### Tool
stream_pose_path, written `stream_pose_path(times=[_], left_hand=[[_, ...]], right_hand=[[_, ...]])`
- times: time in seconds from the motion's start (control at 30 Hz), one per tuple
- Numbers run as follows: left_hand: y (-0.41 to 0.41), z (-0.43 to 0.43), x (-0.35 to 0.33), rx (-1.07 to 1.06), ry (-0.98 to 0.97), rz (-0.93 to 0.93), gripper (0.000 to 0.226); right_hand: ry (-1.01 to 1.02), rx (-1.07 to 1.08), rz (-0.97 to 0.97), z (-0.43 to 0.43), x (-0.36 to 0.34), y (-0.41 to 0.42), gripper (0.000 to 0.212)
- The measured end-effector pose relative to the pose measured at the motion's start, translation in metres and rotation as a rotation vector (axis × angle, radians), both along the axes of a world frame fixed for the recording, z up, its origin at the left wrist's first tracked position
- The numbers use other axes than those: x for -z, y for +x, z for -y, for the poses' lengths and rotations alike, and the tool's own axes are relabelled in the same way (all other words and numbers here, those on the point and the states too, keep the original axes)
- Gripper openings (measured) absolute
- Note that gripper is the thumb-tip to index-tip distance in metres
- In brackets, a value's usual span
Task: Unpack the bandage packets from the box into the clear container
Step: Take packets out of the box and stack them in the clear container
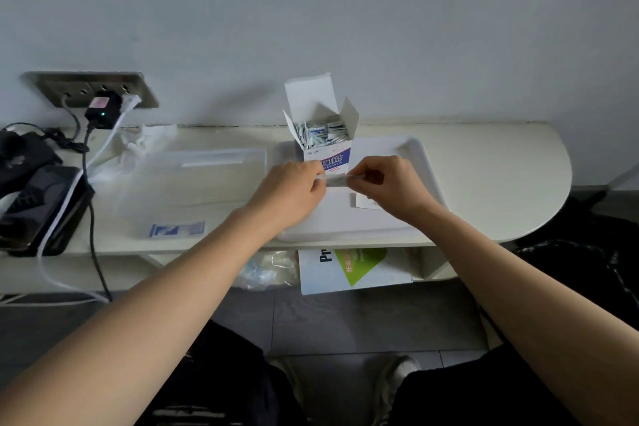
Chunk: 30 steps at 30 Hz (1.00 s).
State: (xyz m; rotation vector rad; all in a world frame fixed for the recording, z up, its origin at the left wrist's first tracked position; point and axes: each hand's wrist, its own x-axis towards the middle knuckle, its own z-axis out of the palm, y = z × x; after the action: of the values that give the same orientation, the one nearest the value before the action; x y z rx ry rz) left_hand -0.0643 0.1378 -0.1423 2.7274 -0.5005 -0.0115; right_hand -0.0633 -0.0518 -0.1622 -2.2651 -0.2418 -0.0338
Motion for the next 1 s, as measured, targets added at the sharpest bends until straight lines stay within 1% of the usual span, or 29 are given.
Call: stream_pose_path(times=[0.07,0.17,0.27,0.33,0.37,0.47,0.53,0.6,0.67,0.73,0.87,1.0], left_hand=[[0.001,-0.018,-0.021,0.001,-0.02,0.006,0.021],[0.001,-0.055,-0.047,-0.038,-0.079,-0.09,0.026],[0.001,-0.089,-0.054,-0.064,-0.072,-0.168,0.027],[-0.001,-0.106,-0.051,-0.082,-0.052,-0.154,0.021],[-0.001,-0.112,-0.049,-0.094,-0.071,-0.134,0.017],[0.001,-0.123,-0.042,-0.094,-0.08,-0.073,0.016],[0.005,-0.126,-0.041,-0.099,-0.057,-0.085,0.015],[0.01,-0.13,-0.038,-0.133,-0.034,-0.125,0.014],[0.017,-0.132,-0.032,-0.184,-0.003,-0.184,0.014],[0.022,-0.128,-0.025,-0.222,0.036,-0.301,0.015],[0.032,-0.116,-0.006,-0.261,0.121,-0.51,0.019],[0.038,-0.111,0.01,-0.216,0.127,-0.669,0.021]], right_hand=[[0.087,-0.03,-0.009,-0.015,-0.013,0.002,0.005],[0.18,-0.09,0.003,-0.044,-0.03,0.004,0.009],[0.14,-0.141,0.056,-0.075,-0.033,0.008,0.008],[0.118,-0.17,0.049,-0.095,-0.031,0.01,0.008],[0.113,-0.18,0.046,-0.105,-0.03,0.01,0.008],[0.105,-0.172,0.037,-0.125,-0.029,0.012,0.011],[0.102,-0.169,0.013,-0.131,-0.028,0.014,0.011],[0.091,-0.15,-0.014,-0.132,-0.024,0.013,0.016],[0.021,-0.127,-0.008,-0.129,-0.019,0.012,0.024],[-0.073,-0.13,0.004,-0.125,-0.013,0.007,0.026],[-0.14,-0.194,-0.083,-0.123,-0.007,0.0,0.019],[-0.169,-0.215,-0.083,-0.124,-0.005,0.0,0.016]])
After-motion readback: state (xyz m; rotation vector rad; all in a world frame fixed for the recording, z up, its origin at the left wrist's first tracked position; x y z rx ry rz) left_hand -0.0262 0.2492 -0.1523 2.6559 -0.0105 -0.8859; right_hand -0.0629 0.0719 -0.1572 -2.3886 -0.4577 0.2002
